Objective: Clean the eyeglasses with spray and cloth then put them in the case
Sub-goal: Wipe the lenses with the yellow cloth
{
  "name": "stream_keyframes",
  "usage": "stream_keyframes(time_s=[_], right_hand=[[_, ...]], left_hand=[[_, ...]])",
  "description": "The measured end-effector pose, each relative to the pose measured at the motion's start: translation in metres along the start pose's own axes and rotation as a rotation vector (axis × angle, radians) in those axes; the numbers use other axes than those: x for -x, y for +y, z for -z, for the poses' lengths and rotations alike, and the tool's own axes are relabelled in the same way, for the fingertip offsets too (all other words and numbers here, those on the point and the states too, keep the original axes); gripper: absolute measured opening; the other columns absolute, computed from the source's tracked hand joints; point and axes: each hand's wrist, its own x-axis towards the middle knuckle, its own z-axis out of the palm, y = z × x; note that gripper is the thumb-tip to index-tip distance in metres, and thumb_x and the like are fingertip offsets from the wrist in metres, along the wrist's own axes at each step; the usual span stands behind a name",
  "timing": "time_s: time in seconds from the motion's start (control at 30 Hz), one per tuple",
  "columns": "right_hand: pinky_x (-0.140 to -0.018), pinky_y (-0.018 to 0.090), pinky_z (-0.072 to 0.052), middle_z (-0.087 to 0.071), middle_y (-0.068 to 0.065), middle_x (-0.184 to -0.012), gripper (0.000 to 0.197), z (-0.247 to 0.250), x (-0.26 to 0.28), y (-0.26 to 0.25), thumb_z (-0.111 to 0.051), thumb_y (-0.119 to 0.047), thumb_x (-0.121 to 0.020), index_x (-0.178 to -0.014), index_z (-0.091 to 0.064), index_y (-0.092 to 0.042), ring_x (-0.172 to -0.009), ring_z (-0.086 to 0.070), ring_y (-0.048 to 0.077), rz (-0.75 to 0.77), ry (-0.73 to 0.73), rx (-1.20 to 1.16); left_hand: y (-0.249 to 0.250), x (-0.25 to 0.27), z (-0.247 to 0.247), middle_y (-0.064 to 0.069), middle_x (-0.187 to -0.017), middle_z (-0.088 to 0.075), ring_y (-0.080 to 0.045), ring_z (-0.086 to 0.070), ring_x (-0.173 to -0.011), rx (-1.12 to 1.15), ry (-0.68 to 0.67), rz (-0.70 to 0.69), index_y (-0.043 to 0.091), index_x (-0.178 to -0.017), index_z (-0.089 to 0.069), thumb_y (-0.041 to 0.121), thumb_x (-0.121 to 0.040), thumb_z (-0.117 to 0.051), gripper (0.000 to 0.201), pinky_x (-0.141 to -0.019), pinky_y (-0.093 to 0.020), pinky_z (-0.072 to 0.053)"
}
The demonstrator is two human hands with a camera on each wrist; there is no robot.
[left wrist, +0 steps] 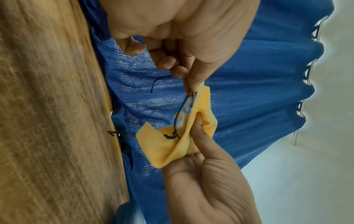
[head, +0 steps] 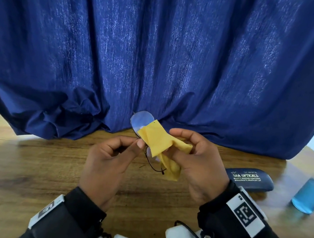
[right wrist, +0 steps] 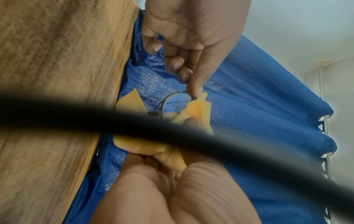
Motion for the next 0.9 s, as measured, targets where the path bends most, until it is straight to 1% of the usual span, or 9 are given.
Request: stream_keyframes(time_s=[0.17,0.3,0.43,0.5,0.57,0.63,0.7,0.8,0.9], right_hand=[[-0.082,0.038,-0.062,-0.081,0.006,-0.099,0.053,-0.002,0.002,0.0,-0.088,-0.013,-0.063,-0.112,-0.071,-0.019,-0.093,-0.077,0.022,-0.1,-0.099,-0.021],[-0.088,0.041,-0.061,-0.08,0.011,-0.106,0.041,-0.006,0.004,0.004,-0.079,-0.006,-0.079,-0.119,-0.071,-0.014,-0.101,-0.076,0.028,-0.203,-0.22,-0.032],[-0.074,0.032,-0.061,-0.08,0.011,-0.102,0.049,-0.004,0.003,0.002,-0.084,-0.004,-0.071,-0.118,-0.072,-0.013,-0.091,-0.077,0.023,-0.185,-0.18,-0.077],[-0.067,0.029,-0.06,-0.081,0.008,-0.095,0.05,0.0,0.003,-0.001,-0.088,-0.009,-0.065,-0.112,-0.073,-0.014,-0.084,-0.077,0.019,-0.106,-0.082,-0.013],[-0.063,0.029,-0.06,-0.081,0.006,-0.088,0.032,0.004,0.0,-0.005,-0.089,-0.014,-0.071,-0.1,-0.075,-0.015,-0.075,-0.075,0.017,-0.003,0.043,0.1],[-0.067,0.039,-0.06,-0.079,0.008,-0.082,0.015,0.011,-0.004,-0.009,-0.086,-0.024,-0.078,-0.087,-0.076,-0.016,-0.071,-0.073,0.02,0.061,0.115,0.177],[-0.071,0.045,-0.061,-0.079,0.01,-0.08,0.017,0.017,-0.007,-0.013,-0.08,-0.03,-0.084,-0.085,-0.076,-0.014,-0.073,-0.075,0.024,0.073,0.149,0.189],[-0.074,0.044,-0.058,-0.076,0.008,-0.079,0.018,0.021,-0.009,-0.016,-0.071,-0.032,-0.092,-0.085,-0.075,-0.016,-0.075,-0.072,0.027,0.095,0.182,0.247],[-0.078,0.042,-0.056,-0.074,0.007,-0.086,0.01,0.015,-0.004,-0.022,-0.071,-0.029,-0.093,-0.089,-0.075,-0.021,-0.081,-0.069,0.024,0.308,0.16,0.233]], left_hand=[[-0.001,0.002,-0.001,-0.007,-0.092,-0.081,-0.025,-0.075,-0.093,-0.051,-0.01,-0.023,0.016,-0.088,-0.081,0.03,-0.08,-0.072,0.018,-0.083,-0.03,-0.061],[-0.002,0.005,-0.002,-0.004,-0.096,-0.081,-0.031,-0.075,-0.096,-0.134,-0.022,-0.033,0.028,-0.093,-0.081,0.022,-0.087,-0.073,0.011,-0.089,-0.055,-0.061],[-0.002,0.002,-0.001,-0.006,-0.095,-0.081,-0.038,-0.073,-0.095,-0.159,-0.037,-0.061,0.024,-0.094,-0.081,0.024,-0.089,-0.073,0.01,-0.088,-0.063,-0.058],[0.0,0.001,0.001,-0.005,-0.089,-0.081,-0.032,-0.074,-0.091,-0.149,-0.018,-0.071,0.022,-0.088,-0.081,0.029,-0.086,-0.076,0.009,-0.086,-0.055,-0.06],[0.001,-0.003,0.004,-0.003,-0.083,-0.081,-0.019,-0.075,-0.085,-0.096,0.02,-0.062,0.016,-0.083,-0.08,0.028,-0.086,-0.074,0.013,-0.084,-0.038,-0.06],[0.003,-0.005,0.006,0.008,-0.069,-0.075,-0.001,-0.069,-0.069,-0.045,0.027,-0.021,0.008,-0.084,-0.077,0.021,-0.09,-0.071,0.016,-0.074,-0.018,-0.054],[0.004,-0.004,0.004,0.018,-0.054,-0.064,0.007,-0.059,-0.055,-0.026,-0.001,0.024,0.007,-0.081,-0.073,0.017,-0.093,-0.068,0.016,-0.061,-0.006,-0.046],[0.005,0.0,0.0,0.019,-0.05,-0.06,0.008,-0.056,-0.05,-0.005,-0.061,0.07,0.009,-0.076,-0.071,0.014,-0.094,-0.067,0.019,-0.057,-0.003,-0.043],[0.008,0.003,-0.003,0.018,-0.052,-0.061,0.007,-0.055,-0.052,-0.017,-0.108,0.067,0.007,-0.077,-0.073,0.016,-0.093,-0.069,0.02,-0.058,-0.005,-0.044]])
